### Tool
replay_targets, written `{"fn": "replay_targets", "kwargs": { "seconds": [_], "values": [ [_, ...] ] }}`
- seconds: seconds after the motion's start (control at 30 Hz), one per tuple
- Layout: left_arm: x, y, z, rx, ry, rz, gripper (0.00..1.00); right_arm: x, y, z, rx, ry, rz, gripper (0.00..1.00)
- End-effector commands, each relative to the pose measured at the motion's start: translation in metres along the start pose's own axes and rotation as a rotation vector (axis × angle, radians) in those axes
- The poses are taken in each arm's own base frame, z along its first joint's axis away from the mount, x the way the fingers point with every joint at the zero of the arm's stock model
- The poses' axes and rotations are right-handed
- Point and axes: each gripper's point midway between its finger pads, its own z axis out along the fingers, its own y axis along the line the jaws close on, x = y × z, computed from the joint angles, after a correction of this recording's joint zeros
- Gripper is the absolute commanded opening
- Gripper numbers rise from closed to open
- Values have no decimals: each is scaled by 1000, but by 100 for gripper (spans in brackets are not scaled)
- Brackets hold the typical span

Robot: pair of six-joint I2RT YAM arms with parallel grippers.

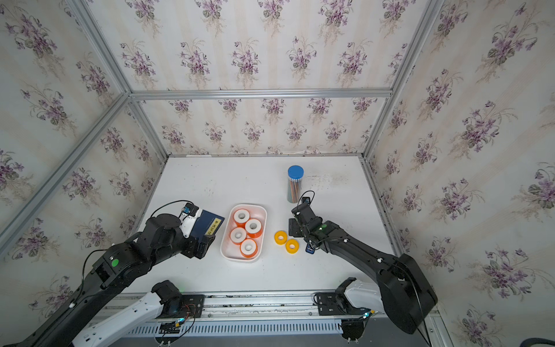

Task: Put the sealing tape into the storage box
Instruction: Pick up the sealing tape at the center of the board.

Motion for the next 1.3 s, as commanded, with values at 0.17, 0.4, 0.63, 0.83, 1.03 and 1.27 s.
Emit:
{"fn": "replay_targets", "kwargs": {
  "seconds": [0.17, 0.4, 0.63, 0.83, 1.03, 1.27],
  "values": [
    [-2, -1, 2, 4, -1, -4, 99, 4, -4, 22, 50, 54, -4, 70],
    [0, 10, 6, -67, 22, -21, 99, 5, -5, 35, 68, 70, -3, 61],
    [1, 6, 7, -47, 30, -13, 94, 8, -7, 42, 91, 84, -6, 39],
    [1, 2, 8, -24, 35, -5, 90, 4, -6, 39, 88, 76, -6, 22],
    [1, 3, 8, -27, 35, -6, 89, -11, 8, 18, 4, 49, -12, 21],
    [0, 0, 9, -15, 43, -3, 89, -36, 86, -43, -400, -6, 0, 20]
  ]
}}
